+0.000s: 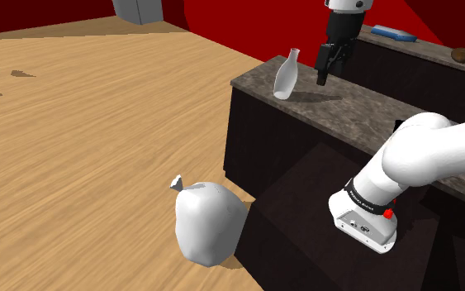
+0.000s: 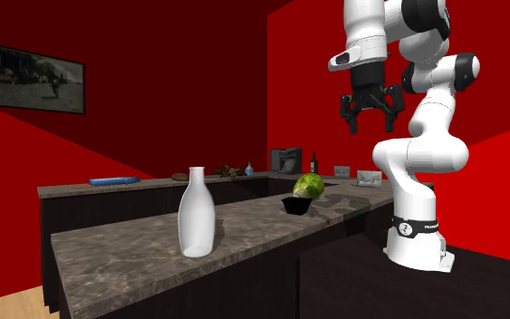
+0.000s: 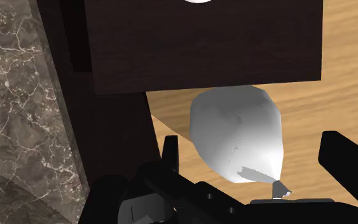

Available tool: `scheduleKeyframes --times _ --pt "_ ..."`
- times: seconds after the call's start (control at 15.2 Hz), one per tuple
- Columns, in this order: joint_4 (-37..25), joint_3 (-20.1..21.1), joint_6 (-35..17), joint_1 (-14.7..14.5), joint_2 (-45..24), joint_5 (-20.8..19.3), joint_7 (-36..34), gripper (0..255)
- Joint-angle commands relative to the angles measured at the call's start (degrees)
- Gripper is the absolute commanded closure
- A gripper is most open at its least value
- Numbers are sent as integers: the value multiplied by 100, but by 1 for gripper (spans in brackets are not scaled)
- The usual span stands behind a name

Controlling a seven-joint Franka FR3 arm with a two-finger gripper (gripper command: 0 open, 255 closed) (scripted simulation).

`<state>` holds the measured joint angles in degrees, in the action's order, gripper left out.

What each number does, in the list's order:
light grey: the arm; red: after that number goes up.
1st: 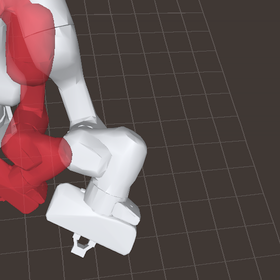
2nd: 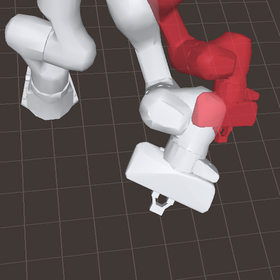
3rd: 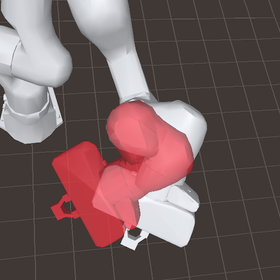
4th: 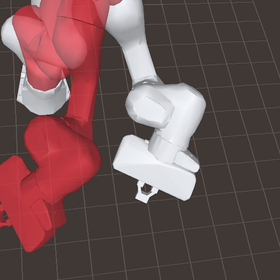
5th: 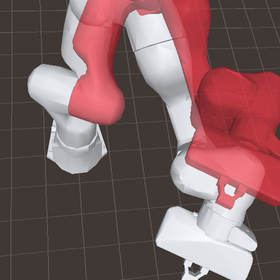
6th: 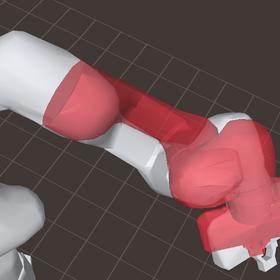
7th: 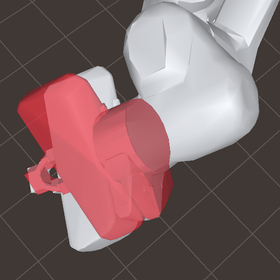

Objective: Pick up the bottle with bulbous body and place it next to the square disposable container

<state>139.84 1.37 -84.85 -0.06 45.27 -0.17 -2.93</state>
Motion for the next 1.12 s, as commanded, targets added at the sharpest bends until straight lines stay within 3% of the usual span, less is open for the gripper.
scheduleKeyframes --times 0.0,0.53,1.06 --pt "0 0 0 0 0 0 0 0" --pt "-518 -698 -917 314 -1261 -479 687 0" --pt "-1465 -1316 -1607 520 -2712 -586 1369 0"
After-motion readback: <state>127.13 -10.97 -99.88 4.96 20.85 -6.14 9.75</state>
